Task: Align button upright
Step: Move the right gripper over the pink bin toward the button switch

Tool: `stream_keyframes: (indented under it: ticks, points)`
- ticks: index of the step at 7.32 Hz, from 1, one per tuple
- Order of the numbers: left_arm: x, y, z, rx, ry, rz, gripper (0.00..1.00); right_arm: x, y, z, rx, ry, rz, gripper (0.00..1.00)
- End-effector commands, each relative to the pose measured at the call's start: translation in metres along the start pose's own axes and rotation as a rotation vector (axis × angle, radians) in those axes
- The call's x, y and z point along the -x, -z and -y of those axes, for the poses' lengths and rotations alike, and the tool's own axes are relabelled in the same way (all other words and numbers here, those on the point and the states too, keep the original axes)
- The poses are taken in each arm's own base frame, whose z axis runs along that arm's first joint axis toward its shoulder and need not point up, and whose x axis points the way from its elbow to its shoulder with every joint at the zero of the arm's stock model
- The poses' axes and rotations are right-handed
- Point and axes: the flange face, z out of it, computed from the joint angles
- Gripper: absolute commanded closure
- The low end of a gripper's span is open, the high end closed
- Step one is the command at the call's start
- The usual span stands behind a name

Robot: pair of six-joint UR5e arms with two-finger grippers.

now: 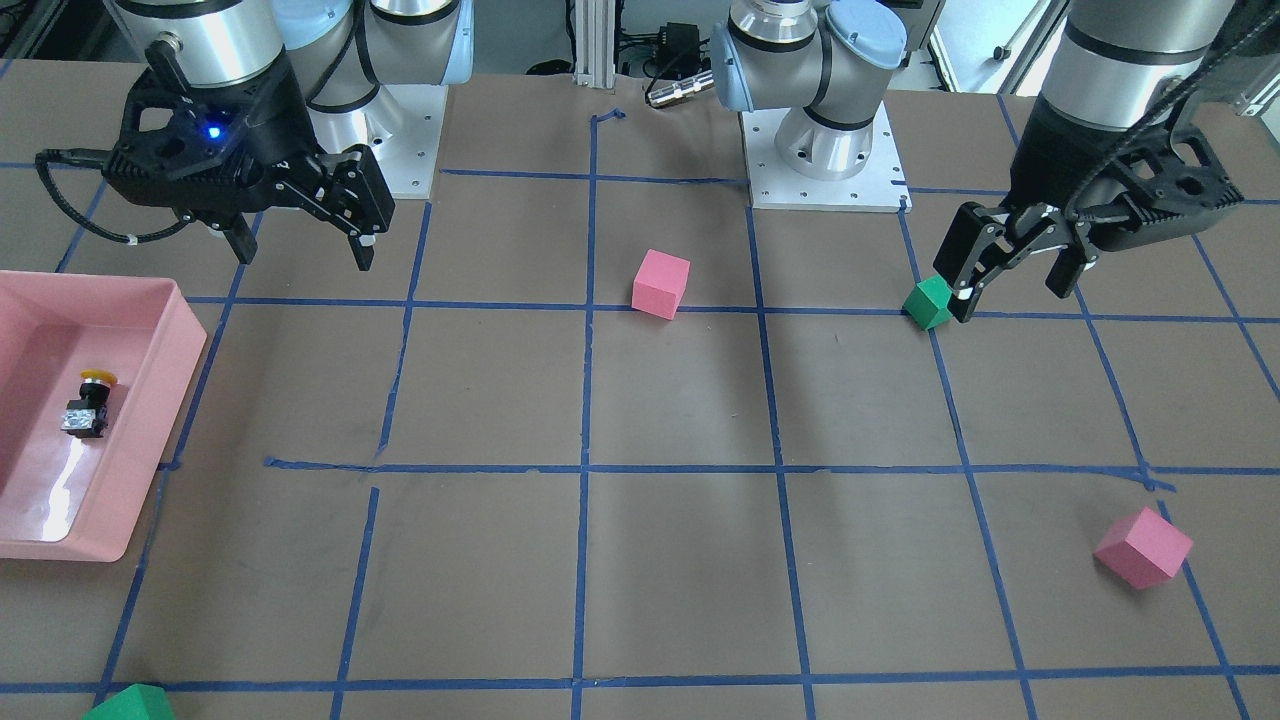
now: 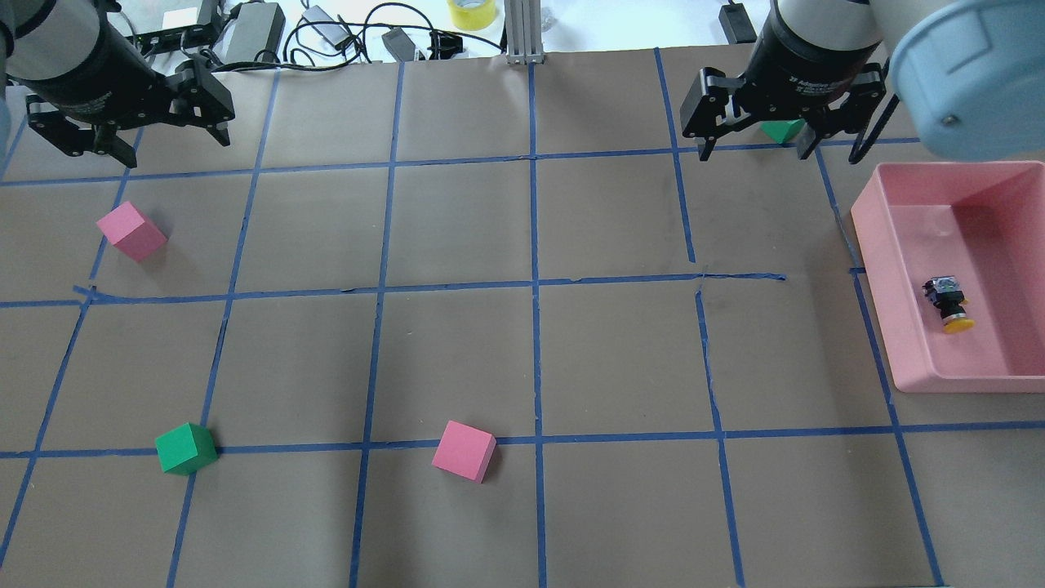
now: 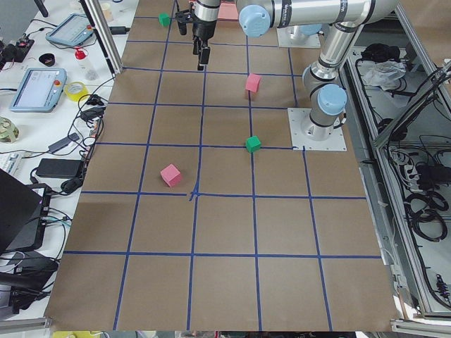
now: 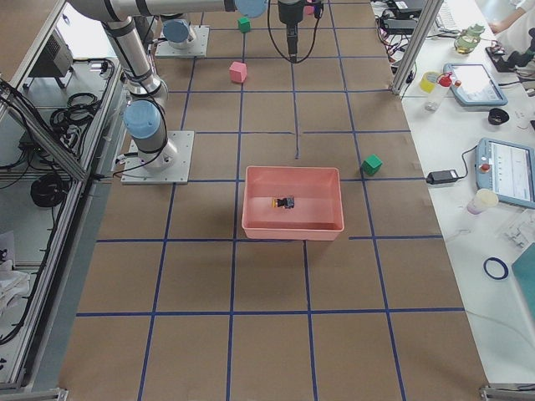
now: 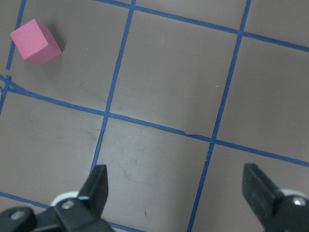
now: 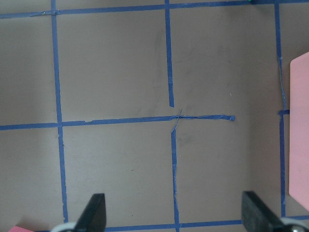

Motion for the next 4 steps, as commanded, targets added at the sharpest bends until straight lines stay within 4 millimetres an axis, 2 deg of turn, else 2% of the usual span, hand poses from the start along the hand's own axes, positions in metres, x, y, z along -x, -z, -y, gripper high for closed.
stream_keyframes:
  ticks: [1,4]
  points:
    - [0.0004,0.0004,-0.0028,0.008,0.001,0.001,0.0,-0.0012,-0.0011,0.0013,-0.001,-0.002,-0.004,0.0]
    - [0.0051,0.0023,-0.0015,0.019,0.002,0.006,0.0,-0.0034,-0.0021,0.0022,0.001,-0.005,-0.012,0.0]
